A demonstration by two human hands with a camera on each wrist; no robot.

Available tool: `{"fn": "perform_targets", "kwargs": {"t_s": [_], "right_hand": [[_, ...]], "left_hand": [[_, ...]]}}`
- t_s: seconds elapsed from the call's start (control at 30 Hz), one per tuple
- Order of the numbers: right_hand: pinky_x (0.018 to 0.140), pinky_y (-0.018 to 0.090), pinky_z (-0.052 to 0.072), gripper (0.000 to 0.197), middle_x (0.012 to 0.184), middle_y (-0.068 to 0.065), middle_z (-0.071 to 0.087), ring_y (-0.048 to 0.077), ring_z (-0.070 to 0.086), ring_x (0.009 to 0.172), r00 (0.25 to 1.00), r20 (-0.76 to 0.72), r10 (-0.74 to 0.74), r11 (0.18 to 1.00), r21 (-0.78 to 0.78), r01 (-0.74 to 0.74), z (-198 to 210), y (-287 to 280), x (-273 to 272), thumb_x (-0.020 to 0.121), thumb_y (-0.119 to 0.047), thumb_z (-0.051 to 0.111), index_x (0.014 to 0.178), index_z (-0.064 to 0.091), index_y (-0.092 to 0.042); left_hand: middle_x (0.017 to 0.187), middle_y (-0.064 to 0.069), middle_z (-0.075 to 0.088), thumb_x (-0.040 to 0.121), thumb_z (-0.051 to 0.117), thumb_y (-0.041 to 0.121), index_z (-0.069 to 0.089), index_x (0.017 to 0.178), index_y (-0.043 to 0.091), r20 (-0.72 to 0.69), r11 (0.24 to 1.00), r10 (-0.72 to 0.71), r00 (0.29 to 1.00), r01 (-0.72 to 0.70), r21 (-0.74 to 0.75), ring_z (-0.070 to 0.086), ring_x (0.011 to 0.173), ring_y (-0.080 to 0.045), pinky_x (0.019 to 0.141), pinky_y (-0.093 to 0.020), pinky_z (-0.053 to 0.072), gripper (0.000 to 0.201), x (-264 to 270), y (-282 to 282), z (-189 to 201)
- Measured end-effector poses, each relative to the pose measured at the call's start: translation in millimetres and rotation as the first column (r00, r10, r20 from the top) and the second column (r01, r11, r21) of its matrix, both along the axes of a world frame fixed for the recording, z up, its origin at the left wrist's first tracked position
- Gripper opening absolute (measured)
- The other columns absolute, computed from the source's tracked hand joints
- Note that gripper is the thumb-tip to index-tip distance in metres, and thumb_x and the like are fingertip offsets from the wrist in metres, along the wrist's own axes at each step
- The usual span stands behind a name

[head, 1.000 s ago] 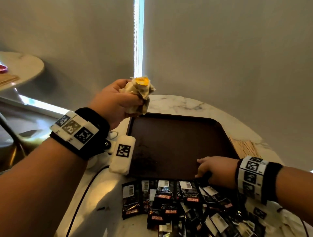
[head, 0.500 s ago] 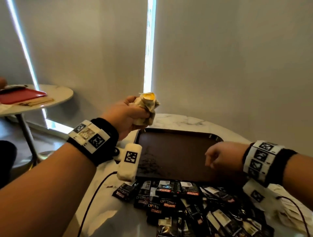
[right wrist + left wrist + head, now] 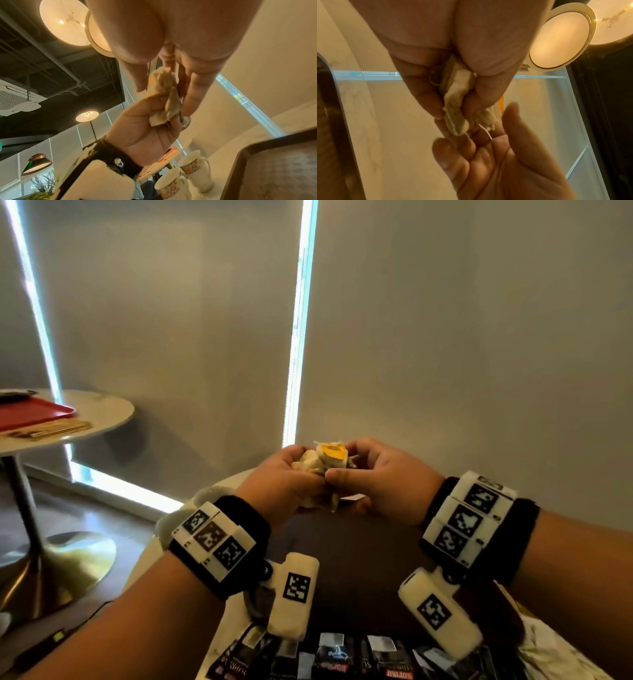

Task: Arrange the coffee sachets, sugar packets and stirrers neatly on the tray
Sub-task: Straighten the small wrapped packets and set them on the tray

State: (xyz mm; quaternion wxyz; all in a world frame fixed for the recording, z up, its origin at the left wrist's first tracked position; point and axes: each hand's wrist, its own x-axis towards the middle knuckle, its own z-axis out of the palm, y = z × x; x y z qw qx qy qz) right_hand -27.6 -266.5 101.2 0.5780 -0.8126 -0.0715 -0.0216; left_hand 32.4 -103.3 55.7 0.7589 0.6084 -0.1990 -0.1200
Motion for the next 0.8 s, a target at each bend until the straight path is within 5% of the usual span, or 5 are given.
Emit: {"fn": "perform_targets", "kwargs": {"t_s": [0.13,0.27,0.47,0.63,0.8], "right_hand": [[0.071,0.039,0.063,0.022,0.1,0.013,0.073,0.027,0.074,0.086,0.997,0.029,-0.077,0.997,0.005,0.076,-8,0,24,0.088,-0.011,0.071,0.11,0.065,-0.015],[0.074,0.039,0.063,0.022,0.099,0.012,0.074,0.026,0.075,0.085,0.997,-0.004,-0.081,0.996,-0.042,0.081,-19,-1,44,0.088,-0.012,0.072,0.109,0.066,-0.016],[0.049,0.018,0.049,0.023,0.09,0.007,0.074,0.007,0.067,0.058,0.996,-0.049,-0.076,0.991,-0.114,0.07,-39,-3,62,0.086,-0.016,0.075,0.107,0.066,-0.02],[0.056,0.027,0.055,0.026,0.09,0.01,0.074,0.02,0.072,0.073,0.995,-0.095,-0.04,0.998,-0.044,0.036,-47,-8,77,0.084,-0.008,0.075,0.108,0.064,-0.015],[0.054,0.024,0.049,0.026,0.1,0.017,0.073,0.013,0.064,0.063,0.998,-0.046,-0.038,0.984,-0.177,0.03,-48,-5,87,0.082,-0.01,0.078,0.104,0.066,-0.016]], "left_hand": [[0.111,-0.022,0.071,0.063,0.073,0.006,0.065,0.116,0.013,0.019,1.0,-0.004,1.0,0.004,0.015,0.071,0.101,-0.041,0.09,-0.055,0.057,0.054,18,-4,-9],[0.106,-0.02,0.071,0.079,0.076,0.003,0.064,0.114,0.018,0.015,0.999,0.018,1.0,-0.018,0.036,0.072,0.09,-0.033,0.078,-0.045,0.06,0.04,33,-5,-28],[0.112,-0.02,0.069,0.079,0.072,0.012,0.063,0.117,0.031,-0.081,0.998,-0.058,0.995,0.057,-0.019,0.069,0.089,-0.035,0.07,-0.044,0.055,0.044,44,-5,-55],[0.115,-0.021,0.068,0.072,0.069,0.008,0.061,0.125,0.017,-0.138,0.978,-0.08,0.987,0.051,-0.201,0.068,0.094,-0.037,0.078,-0.053,0.054,0.055,49,-7,-69],[0.103,-0.021,0.067,0.08,0.069,0.019,0.064,0.125,0.007,-0.179,0.965,-0.038,0.983,-0.01,-0.261,0.066,0.087,-0.03,0.066,-0.039,0.054,0.047,53,-8,-75]]}}
